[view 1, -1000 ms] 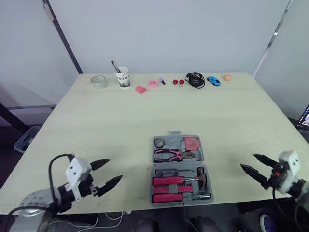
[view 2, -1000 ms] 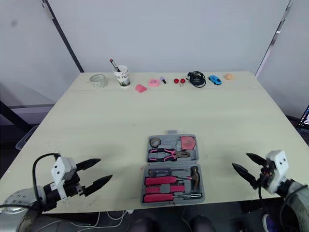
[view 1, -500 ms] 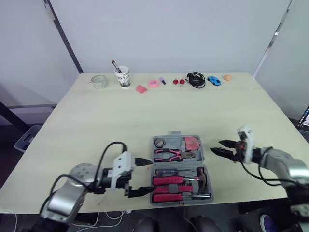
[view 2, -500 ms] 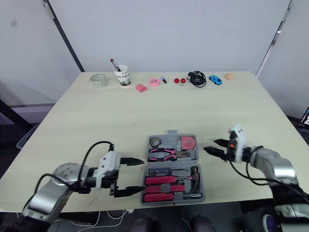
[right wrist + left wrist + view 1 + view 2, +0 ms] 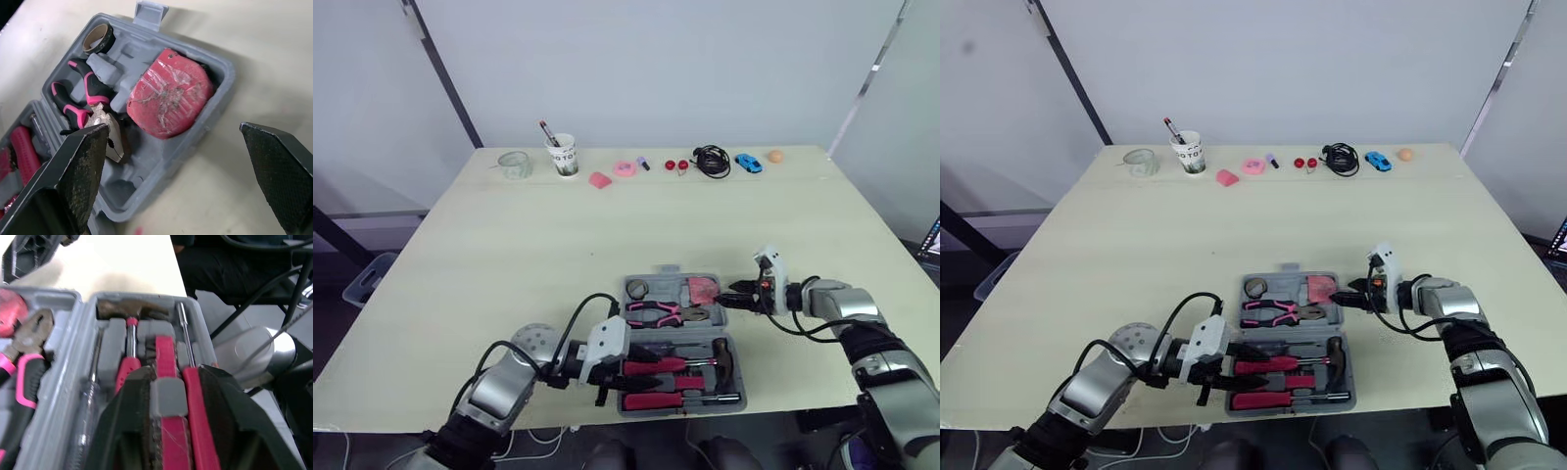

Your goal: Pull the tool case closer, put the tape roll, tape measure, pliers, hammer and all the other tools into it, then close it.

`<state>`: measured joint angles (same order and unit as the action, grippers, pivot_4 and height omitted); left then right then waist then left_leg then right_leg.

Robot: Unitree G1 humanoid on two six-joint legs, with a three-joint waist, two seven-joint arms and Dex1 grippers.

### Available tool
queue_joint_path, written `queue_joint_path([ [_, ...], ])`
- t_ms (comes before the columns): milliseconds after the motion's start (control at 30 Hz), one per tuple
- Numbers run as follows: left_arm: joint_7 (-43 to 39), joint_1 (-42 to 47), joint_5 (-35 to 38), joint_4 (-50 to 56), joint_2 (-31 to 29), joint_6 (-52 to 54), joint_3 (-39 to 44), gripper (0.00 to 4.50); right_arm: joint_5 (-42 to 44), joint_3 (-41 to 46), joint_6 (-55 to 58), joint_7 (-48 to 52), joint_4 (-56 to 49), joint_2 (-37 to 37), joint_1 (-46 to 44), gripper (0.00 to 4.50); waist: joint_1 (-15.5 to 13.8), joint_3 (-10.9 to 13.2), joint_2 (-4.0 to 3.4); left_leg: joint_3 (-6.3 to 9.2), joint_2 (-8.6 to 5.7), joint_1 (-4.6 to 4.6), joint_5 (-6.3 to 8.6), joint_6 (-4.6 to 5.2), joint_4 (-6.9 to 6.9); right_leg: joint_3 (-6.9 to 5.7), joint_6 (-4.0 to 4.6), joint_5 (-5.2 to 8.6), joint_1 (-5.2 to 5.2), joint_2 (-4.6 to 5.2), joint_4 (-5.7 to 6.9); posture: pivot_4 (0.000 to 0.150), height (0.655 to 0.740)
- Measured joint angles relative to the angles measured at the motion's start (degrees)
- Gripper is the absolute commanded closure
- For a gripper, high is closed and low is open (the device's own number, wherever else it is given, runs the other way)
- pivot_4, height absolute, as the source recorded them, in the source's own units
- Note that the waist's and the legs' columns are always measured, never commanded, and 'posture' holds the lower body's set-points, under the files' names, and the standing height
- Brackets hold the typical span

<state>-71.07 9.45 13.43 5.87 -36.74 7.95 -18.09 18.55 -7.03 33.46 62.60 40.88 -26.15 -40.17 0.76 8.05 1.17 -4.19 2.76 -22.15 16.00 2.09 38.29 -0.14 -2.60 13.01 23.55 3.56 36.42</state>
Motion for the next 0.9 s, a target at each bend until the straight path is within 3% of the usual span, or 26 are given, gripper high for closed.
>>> queue_joint_path([
  [33, 0.0, 0.2, -0.6, -0.8, 0.0, -0.1, -0.4, 4.45, -0.4, 0.0, 0.1, 0.2, 2.3, 0.8, -1.3, 0.00, 0.0, 0.0, 0.00, 0.00, 0.00, 0.01, 0.00, 0.00, 0.02, 0.02, 0.00, 0.00, 0.00, 0.00, 0.03, 0.150, 0.7400],
  [367, -0.3, 2.7, -4.6, -6.0, 1.1, -1.0, -2.8, 4.45, -2.8, 1.4, 2.2, 2.7, 15.2, 5.1, -8.6, 0.00, 0.5, 0.0, -0.01, 0.00, 0.02, 0.12, 0.00, 0.00, 0.02, 0.05, -0.04, -0.02, -0.01, -0.01, 0.14, 0.150, 0.7400],
  [900, -1.2, 4.0, -6.6, -7.6, 1.2, 0.5, -4.5, 4.45, -4.7, 6.9, -6.3, 5.7, 25.3, 7.3, -10.3, 0.00, 1.3, -0.1, -0.03, 0.04, 0.00, 0.31, 0.00, -0.01, 0.03, 0.23, -0.05, -0.03, -0.07, 0.00, 0.31, 0.150, 0.7400],
])
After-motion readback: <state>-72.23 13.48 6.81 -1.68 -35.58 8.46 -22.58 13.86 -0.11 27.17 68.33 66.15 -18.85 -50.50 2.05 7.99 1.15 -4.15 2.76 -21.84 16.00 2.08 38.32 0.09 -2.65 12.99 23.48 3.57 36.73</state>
